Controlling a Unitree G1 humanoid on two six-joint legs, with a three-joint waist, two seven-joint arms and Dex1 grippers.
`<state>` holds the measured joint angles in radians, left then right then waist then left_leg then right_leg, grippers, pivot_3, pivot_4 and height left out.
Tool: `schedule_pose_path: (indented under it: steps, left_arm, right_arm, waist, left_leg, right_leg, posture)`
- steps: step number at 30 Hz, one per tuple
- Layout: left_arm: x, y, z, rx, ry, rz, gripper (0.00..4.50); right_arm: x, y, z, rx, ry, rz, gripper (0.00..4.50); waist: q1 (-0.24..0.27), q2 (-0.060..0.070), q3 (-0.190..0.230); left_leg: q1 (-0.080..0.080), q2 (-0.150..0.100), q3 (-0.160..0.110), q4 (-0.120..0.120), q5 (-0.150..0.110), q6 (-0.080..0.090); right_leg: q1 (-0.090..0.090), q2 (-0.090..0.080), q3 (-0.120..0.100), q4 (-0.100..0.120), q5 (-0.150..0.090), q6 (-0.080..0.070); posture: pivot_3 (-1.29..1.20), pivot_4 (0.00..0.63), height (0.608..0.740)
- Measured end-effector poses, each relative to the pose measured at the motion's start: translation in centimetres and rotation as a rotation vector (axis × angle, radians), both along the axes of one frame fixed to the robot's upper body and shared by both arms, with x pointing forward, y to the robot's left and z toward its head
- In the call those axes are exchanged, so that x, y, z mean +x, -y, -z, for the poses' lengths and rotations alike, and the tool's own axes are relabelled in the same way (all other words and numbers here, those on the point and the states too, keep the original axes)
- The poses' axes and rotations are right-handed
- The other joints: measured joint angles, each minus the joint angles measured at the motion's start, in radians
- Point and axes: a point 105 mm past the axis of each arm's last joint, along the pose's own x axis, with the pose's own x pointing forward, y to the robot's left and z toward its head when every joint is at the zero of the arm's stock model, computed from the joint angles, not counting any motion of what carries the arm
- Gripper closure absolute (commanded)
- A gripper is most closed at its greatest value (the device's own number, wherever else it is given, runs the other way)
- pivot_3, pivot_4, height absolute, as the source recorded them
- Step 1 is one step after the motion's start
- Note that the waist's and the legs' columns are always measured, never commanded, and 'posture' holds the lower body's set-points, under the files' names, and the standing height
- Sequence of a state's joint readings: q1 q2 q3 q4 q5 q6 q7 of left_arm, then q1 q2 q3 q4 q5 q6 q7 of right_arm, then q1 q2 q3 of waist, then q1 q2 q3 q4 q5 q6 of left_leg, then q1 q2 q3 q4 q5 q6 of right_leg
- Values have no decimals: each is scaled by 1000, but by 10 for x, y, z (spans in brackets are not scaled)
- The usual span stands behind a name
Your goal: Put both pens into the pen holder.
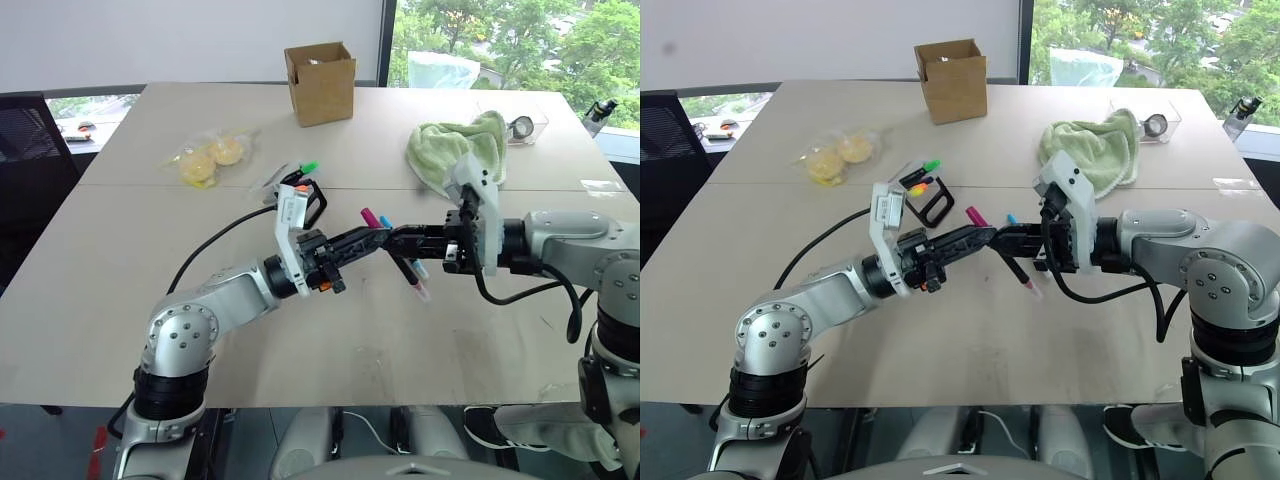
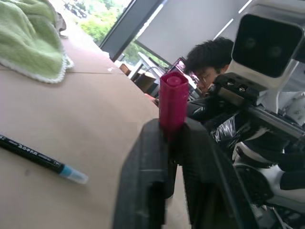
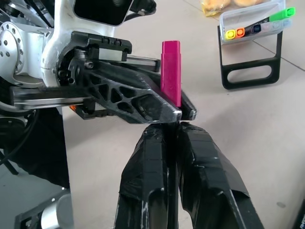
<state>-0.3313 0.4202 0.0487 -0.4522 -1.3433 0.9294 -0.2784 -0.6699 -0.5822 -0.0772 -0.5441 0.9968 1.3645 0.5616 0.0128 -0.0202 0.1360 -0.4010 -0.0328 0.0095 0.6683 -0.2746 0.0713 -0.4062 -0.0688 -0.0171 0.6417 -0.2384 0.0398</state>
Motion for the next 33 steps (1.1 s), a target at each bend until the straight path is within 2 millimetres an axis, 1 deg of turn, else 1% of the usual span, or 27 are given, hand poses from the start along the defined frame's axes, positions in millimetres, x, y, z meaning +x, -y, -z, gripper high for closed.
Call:
schedule_pose_path:
  steps: [9, 13, 14, 15, 16, 17, 19, 20, 23, 25, 26, 28, 29, 31, 33]
  left_arm:
    - [1, 0, -3, -13, -6, -4, 4465]
    - [2, -1, -6, -32, 2, -12, 4500]
    - [3, -1, -6, -33, 5, -15, 4500]
    - [4, -2, -8, -30, 19, -26, 4500]
    - [7, -6, -11, -21, 39, -50, 4500]
    - [9, -8, -11, -12, 47, -64, 4500]
    - [13, -14, -13, 43, 106, -103, 4500]
    - [14, -16, -13, 53, 116, -111, 4500]
    - [20, -22, -14, 257, 334, -198, 4500]
    - [23, -27, -24, 354, 509, -258, 4500]
    - [23, -27, -28, 365, 545, -266, 4500]
    - [17, -23, -37, 460, 709, -258, 4500]
    - [17, -23, -39, 492, 748, -260, 4500]
    - [18, -26, -41, 626, 865, -270, 4500]
    - [21, -29, -41, 706, 923, -285, 4500]
  right_arm:
    - [1, 0, -2, 0, 33, -4, 4500]
    - [-2, 2, -6, 4, 123, -21, 2679]
    - [-2, 2, -5, 5, 127, -18, 2318]
    - [-3, 7, 0, -6, 129, -6, 1830]
    - [-5, 16, 9, -43, 117, 9, 1294]
    - [-5, 19, 12, -55, 110, 15, 797]
    - [-9, 30, 16, -82, 111, 25, 30]
    - [-10, 32, 16, -86, 115, 26, 30]
    - [-14, 44, 7, -44, 174, 45, 30]
    - [-17, 52, 2, -32, 212, 57, 30]
    - [-17, 54, 1, -29, 219, 60, 30]
    - [-20, 59, -6, 0, 263, 70, 30]
    - [-20, 59, -8, 6, 272, 72, 30]
    - [-21, 62, -13, 21, 298, 80, 30]
    - [-21, 64, -16, 28, 317, 88, 30]
  waist:
    - [0, 0, 0]
    - [1, 0, 0]
    - [0, 0, 0]
    - [3, 0, 0]
    - [5, 0, 0]
    - [3, 0, 0]
    - [1, 0, 1]
    - [0, 0, 1]
    - [1, -1, 2]
    - [2, 0, 2]
    - [2, 0, 2]
    - [3, -1, 3]
    - [2, -1, 3]
    - [2, -1, 3]
    - [3, 0, 4]
  left_leg:
    - [0, 0, 0, 0, 0, 0]
    - [0, 0, 0, 0, 0, 0]
    - [0, 0, 0, 0, 0, 0]
    - [0, 0, 0, 0, 0, 0]
    - [0, 0, 0, 0, 0, 0]
    - [0, 0, 0, 0, 0, 0]
    - [0, 0, 0, 0, 0, 0]
    - [0, 0, 0, 0, 0, 0]
    - [0, 1, 0, -1, 0, 0]
    - [0, 1, 0, -1, 0, 0]
    - [0, 1, 0, -1, 0, 0]
    - [0, 1, 0, -1, 0, 0]
    - [0, 1, 0, -1, 0, 0]
    - [0, 1, 0, -1, 0, 0]
    - [0, 1, 0, -2, 0, 0]
  right_leg:
    - [0, 0, 0, 0, 0, 0]
    - [0, 0, 0, -1, 0, 0]
    - [0, 0, 0, -1, 0, 0]
    - [0, 0, 0, -1, 0, 0]
    - [1, 0, -1, -1, 0, 0]
    - [1, 0, 0, -1, 0, 0]
    - [1, 0, 0, -1, 0, 0]
    - [1, 0, 0, -1, 0, 0]
    - [1, 0, 0, -1, 0, 0]
    - [1, 0, 0, -2, 0, 0]
    - [2, 0, 0, -3, 0, 0]
    - [2, 0, 0, -4, 0, 0]
    - [2, 0, 0, -4, 0, 0]
    - [2, 0, 0, -4, 0, 0]
    - [2, 0, -1, -4, 0, 0]
  posture:
    - [0, 150, 740]
    - [0, 150, 740]
    - [0, 150, 740]
    - [0, 150, 740]
    - [0, 150, 740]
    - [0, 150, 740]
    - [0, 150, 740]
    - [0, 150, 740]
    - [0, 150, 740]
    - [0, 150, 740]
    - [0, 150, 740]
    - [0, 150, 740]
    - [0, 150, 740]
    - [0, 150, 740]
    - [0, 150, 740]
